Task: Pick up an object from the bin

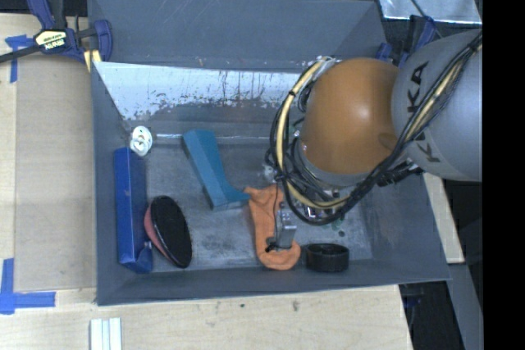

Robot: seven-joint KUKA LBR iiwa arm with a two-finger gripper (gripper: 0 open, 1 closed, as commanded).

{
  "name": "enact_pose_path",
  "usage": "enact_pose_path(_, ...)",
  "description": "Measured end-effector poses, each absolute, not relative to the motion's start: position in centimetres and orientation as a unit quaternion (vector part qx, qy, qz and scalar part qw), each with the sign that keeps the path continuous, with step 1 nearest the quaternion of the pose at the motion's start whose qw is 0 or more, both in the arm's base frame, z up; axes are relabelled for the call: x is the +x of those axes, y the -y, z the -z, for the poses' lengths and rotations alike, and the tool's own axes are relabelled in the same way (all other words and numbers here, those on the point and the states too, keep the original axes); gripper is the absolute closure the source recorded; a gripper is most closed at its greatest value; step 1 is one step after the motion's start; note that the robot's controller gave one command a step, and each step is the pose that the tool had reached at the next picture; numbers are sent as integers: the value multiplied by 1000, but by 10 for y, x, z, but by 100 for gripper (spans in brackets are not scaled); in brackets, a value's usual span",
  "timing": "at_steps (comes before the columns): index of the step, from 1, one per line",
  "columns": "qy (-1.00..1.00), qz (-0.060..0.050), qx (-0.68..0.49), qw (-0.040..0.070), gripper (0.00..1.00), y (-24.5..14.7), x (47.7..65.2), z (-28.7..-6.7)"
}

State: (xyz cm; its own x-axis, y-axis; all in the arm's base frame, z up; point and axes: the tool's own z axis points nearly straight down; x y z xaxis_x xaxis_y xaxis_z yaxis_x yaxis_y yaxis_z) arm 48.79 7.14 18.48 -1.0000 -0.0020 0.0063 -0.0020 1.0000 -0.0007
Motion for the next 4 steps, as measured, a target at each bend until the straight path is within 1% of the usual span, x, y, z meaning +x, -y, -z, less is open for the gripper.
enact_pose_path(1,1000,0,0,-1,0,-71,490,-189)
enact_pose_path(2,1000,0,-1,-1,0,-71,491,-188)
enact_pose_path(3,1000,-1,-10,5,0,-72,501,-153)
enact_pose_path(4,1000,0,19,-1,0,-77,509,-215)
